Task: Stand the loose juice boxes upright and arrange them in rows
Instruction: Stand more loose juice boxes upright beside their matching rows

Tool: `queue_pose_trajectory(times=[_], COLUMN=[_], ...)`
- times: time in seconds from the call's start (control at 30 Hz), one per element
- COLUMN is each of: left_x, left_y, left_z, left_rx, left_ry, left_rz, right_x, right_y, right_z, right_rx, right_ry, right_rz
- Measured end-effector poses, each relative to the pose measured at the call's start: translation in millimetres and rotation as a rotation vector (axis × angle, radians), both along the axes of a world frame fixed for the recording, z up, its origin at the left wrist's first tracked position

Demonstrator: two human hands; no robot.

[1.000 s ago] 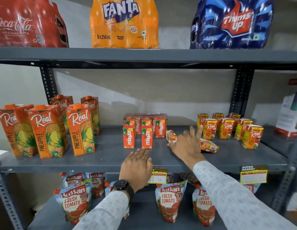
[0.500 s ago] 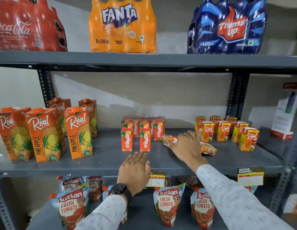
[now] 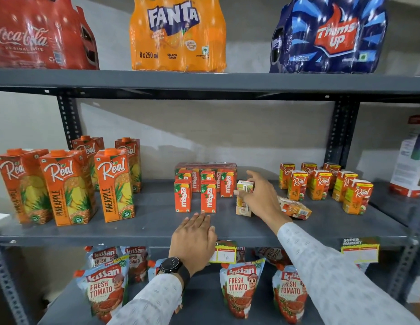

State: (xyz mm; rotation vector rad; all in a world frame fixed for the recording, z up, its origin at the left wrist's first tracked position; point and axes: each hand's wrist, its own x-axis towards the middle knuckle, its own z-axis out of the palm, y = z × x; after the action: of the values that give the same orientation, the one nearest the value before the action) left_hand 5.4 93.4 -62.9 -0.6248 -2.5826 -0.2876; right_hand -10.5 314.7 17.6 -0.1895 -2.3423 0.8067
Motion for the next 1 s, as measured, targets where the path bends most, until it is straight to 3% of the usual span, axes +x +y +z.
queue_pose_trajectory(times=[0.27, 0.4, 0.6, 0.8, 1.0], left_x=[0, 0, -1, 0, 1], left_y=[1, 1, 2, 2, 2], left_z=[0, 0, -1, -1, 0], left_rx=[0.003, 0.011, 0.017, 0.006, 0.002], left_ry=[0.004, 0.002, 0.011, 0.010, 0.002], left_rz=[0.001, -0.001, 0.008, 0.013, 0.013], right_x=[1, -4, -8, -8, -10], right_y=[-18, -27, -24, -21, -22], right_z=[-40, -44, -47, -52, -53], right_rx=[-0.107, -0.125, 0.002, -0.176, -0.180], right_ry=[0.211, 0.197, 0.195, 0.144, 0.133], right_rz=[-0.036, -0.003, -0.125, 0.027, -0.021])
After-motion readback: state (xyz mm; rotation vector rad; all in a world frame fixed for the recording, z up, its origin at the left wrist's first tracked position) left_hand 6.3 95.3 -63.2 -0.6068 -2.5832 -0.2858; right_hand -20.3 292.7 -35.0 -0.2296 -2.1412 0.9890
